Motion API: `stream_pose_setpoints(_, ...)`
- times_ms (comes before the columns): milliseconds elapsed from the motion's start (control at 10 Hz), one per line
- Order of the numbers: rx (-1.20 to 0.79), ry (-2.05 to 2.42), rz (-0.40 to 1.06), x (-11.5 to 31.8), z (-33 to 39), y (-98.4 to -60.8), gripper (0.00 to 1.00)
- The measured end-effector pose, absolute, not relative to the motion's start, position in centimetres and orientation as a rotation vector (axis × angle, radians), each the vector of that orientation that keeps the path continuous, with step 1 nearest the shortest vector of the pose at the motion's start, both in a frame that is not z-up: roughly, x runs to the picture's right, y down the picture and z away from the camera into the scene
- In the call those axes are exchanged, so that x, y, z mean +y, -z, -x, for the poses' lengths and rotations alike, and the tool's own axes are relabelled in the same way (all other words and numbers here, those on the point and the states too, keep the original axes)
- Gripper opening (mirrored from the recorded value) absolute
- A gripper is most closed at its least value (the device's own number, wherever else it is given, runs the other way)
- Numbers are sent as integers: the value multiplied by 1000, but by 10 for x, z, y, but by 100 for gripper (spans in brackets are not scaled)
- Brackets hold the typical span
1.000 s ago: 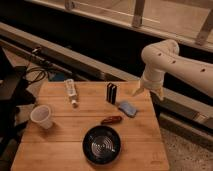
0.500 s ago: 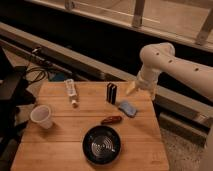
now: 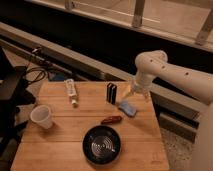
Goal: Knock the eraser over
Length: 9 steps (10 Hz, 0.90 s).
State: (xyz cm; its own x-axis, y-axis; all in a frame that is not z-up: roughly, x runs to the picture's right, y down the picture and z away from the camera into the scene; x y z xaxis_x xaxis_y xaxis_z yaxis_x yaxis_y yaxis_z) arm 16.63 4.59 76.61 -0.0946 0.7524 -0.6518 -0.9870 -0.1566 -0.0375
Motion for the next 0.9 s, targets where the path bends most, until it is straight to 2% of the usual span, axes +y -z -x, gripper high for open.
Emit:
stream_pose_setpoints(300, 491, -1619, 640, 36, -156, -771, 57)
stream_pose_setpoints(400, 490, -1618, 643, 39, -155, -777, 54)
stream_pose_setpoints(800, 473, -1613, 656, 25, -140, -786, 14)
stream_pose_setpoints(900, 476, -1612, 660, 26, -140, -791, 9)
